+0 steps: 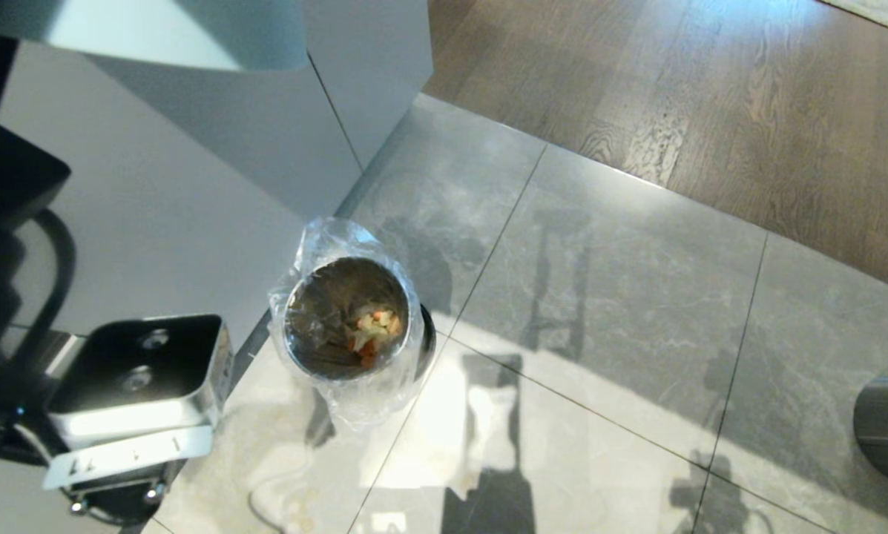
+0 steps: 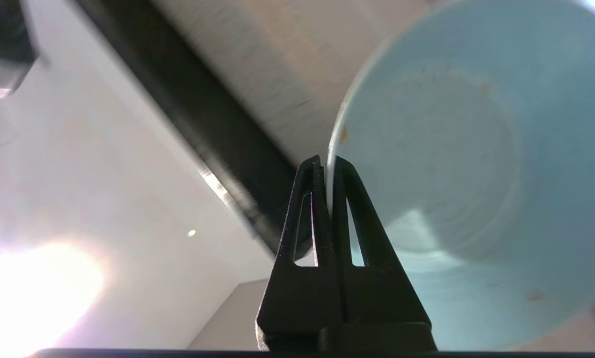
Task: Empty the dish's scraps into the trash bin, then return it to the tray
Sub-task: Put the bowl back to the table
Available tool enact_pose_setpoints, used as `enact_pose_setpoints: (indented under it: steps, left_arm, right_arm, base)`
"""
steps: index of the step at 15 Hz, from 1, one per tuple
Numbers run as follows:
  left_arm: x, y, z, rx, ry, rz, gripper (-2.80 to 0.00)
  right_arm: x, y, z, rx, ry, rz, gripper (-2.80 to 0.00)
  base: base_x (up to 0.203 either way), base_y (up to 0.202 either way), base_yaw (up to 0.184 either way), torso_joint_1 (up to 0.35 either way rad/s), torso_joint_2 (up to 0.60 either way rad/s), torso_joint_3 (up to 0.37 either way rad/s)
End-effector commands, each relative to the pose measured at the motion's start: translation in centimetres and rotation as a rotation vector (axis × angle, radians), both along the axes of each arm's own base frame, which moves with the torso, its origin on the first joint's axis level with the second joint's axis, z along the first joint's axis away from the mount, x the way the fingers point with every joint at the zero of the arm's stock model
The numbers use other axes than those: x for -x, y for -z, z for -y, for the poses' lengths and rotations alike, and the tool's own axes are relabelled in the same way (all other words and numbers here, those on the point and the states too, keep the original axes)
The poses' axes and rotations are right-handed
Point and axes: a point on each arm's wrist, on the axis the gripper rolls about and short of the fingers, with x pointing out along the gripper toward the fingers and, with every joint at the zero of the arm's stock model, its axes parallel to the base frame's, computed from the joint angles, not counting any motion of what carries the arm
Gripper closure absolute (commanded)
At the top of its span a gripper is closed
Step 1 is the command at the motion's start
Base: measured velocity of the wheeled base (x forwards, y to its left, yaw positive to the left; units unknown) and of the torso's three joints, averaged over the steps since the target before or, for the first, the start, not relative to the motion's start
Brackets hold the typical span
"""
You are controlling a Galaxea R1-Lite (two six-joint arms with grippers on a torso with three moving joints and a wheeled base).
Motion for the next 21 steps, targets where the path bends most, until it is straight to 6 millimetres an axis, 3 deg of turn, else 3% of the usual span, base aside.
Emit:
enact_pose_setpoints:
  steps: [1,7,12,15,18,21]
  left_arm:
    - [0.6,-0.4,-0.2,0.034,0.016,0.053,0.00]
    - [0.4,1.8,-0.3,0.042,-0.079,-0.084,0.00]
    - [2.4,5.2,-4.0,0.196,-0.387,-0.326,0.00]
    - [2.5,6.1,-5.8,0.354,-0.495,-0.462,0.00]
    - [2.4,9.3,-7.1,0.573,-0.447,-0.726,0.00]
    - [2.6,10.2,-8.2,0.749,-0.501,-0.817,0.00]
  right_arm:
    - [0.0,0.0,0.0,-0.001,0.000,0.000,0.00]
    - [0.0,0.0,0.0,-0.001,0.000,0.000,0.00]
    - [0.0,0.0,0.0,-0.001,0.000,0.000,0.00]
    - [0.0,0.0,0.0,-0.001,0.000,0.002,0.00]
    - [0.0,0.0,0.0,-0.001,0.000,0.000,0.00]
    - [0.0,0.0,0.0,-0.001,0.000,0.000,0.00]
  base:
    - [0.000,0.000,0.000,0.000,0.00,0.000]
    - [0.000,0.000,0.000,0.000,0.00,0.000]
    - [0.000,0.000,0.000,0.000,0.00,0.000]
    - [0.000,0.000,0.000,0.000,0.00,0.000]
    - [0.000,0.000,0.000,0.000,0.00,0.000]
    - [0.000,0.000,0.000,0.000,0.00,0.000]
